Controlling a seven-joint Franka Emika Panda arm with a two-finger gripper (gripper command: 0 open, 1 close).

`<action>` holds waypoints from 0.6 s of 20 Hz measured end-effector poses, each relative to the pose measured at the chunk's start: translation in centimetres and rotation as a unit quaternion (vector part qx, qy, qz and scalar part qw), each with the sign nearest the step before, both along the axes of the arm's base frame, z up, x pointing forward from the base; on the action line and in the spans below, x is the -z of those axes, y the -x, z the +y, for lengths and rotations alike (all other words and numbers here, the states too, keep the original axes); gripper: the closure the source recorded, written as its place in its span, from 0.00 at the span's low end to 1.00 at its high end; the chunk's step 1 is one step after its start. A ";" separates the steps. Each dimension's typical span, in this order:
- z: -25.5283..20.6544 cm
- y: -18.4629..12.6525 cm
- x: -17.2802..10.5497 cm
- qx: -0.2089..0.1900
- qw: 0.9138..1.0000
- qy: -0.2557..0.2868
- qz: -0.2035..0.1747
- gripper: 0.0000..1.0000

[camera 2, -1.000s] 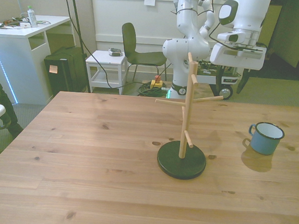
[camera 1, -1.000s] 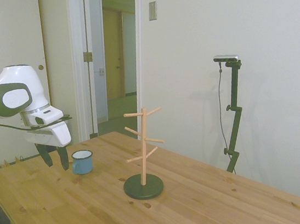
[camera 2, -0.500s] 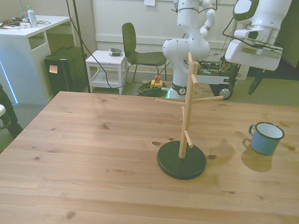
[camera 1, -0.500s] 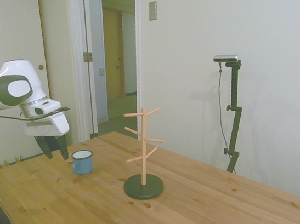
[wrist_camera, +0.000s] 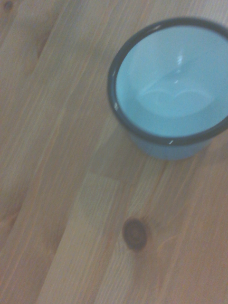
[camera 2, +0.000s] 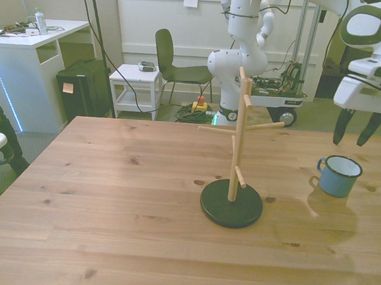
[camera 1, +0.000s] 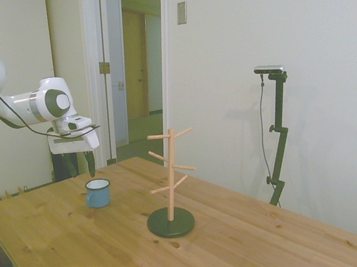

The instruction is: Hang the mug

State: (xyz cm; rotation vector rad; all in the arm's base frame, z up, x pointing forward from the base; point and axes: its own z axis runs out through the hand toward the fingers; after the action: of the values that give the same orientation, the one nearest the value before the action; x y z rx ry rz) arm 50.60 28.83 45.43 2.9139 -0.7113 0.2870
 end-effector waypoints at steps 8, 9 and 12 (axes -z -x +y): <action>0.9 -1.2 2.3 0.005 1.000 0.003 0.015 0.00; 1.0 -1.1 2.5 0.005 1.000 0.003 0.015 0.00; 1.1 -0.9 3.2 0.005 1.000 0.004 0.018 0.00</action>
State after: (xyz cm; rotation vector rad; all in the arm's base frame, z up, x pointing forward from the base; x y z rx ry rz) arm 51.50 29.91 42.23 2.9002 -0.7177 0.2359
